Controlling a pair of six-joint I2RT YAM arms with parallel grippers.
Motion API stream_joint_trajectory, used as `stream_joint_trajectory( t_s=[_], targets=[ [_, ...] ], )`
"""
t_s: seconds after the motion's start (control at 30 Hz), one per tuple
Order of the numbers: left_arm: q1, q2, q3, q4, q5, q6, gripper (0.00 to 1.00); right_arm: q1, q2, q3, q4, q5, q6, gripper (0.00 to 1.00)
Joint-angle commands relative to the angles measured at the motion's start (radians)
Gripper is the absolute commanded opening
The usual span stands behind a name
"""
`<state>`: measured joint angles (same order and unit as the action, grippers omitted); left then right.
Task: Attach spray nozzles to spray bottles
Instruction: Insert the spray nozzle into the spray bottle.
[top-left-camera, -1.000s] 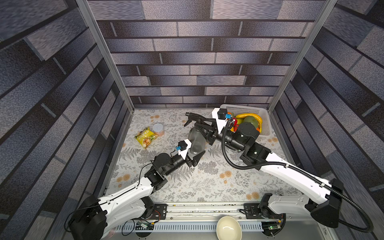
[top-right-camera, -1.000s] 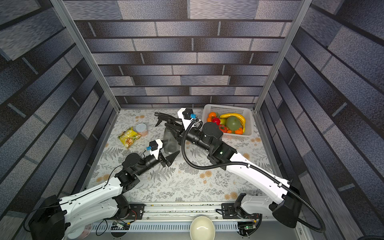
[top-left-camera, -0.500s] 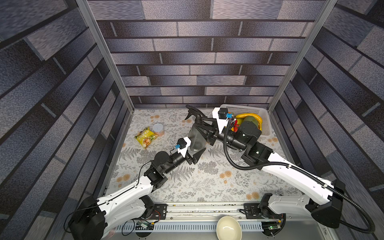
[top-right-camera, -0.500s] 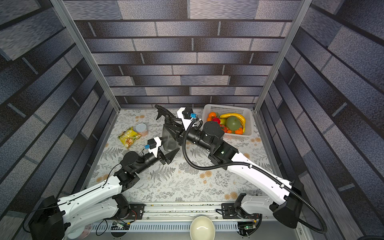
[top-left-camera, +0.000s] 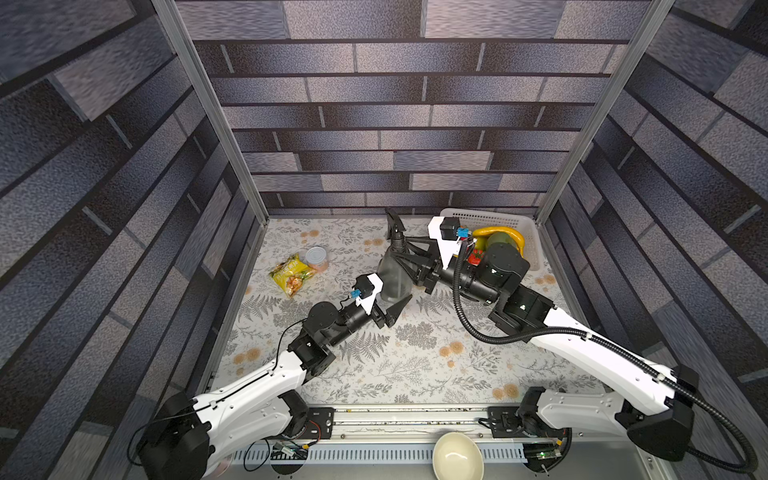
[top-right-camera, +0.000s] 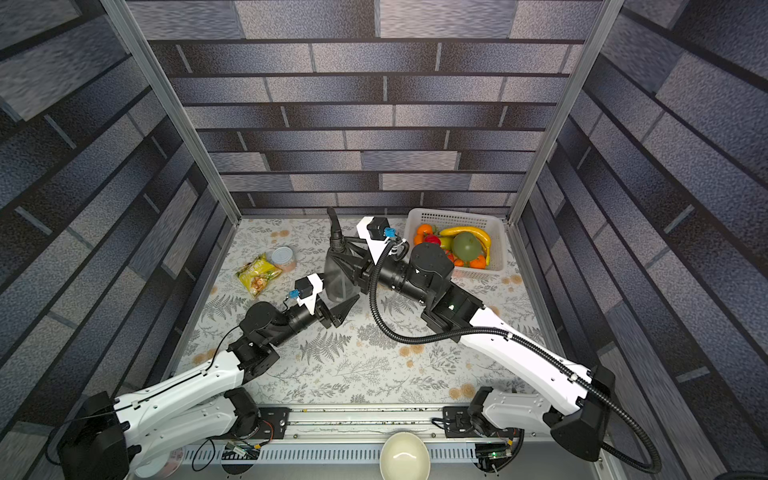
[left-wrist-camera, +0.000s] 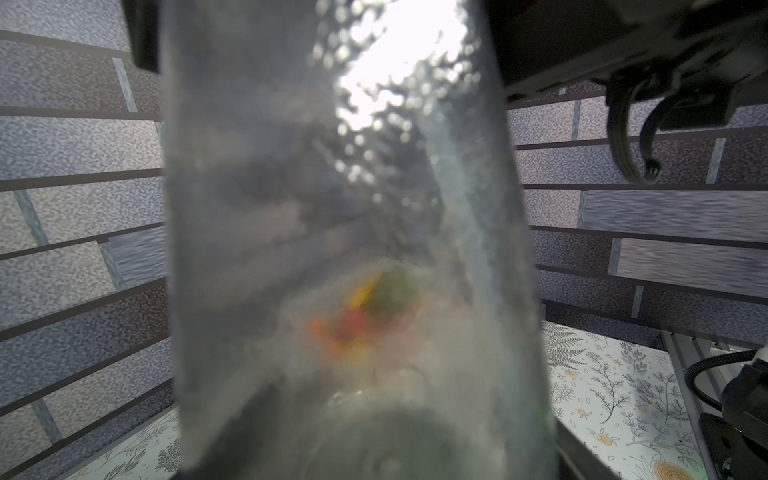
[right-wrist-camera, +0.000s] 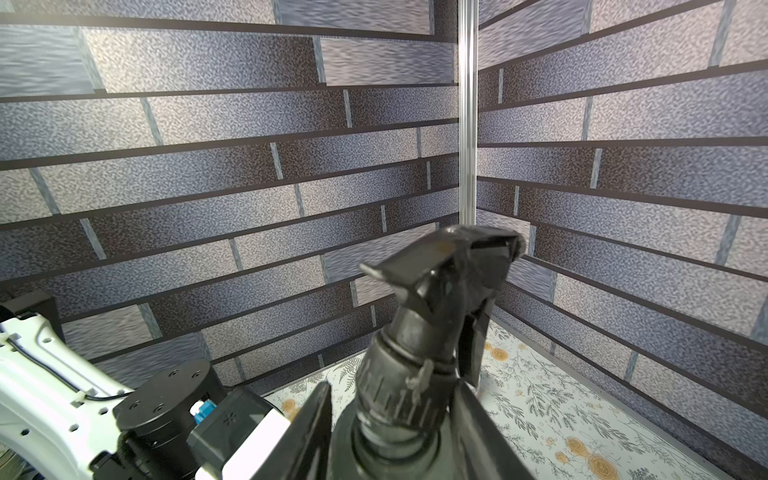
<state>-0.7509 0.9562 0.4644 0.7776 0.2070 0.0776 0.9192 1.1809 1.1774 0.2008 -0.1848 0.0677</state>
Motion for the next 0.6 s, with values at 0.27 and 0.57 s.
stream_joint_trajectory(
  t_s=[0.27, 0.57],
  targets=[
    [0.01, -0.01, 0.047, 0.067, -0.051, 0.05, 0.75, 0.019, -0.081, -0.044, -0.172, -0.015, 0.032, 0.6],
    [0.013, 0.023, 0.034, 0.099, -0.09, 0.107, 0.75, 0.018, -0.065, 0.134, -0.49, 0.065, 0.139, 0.63]
  ],
)
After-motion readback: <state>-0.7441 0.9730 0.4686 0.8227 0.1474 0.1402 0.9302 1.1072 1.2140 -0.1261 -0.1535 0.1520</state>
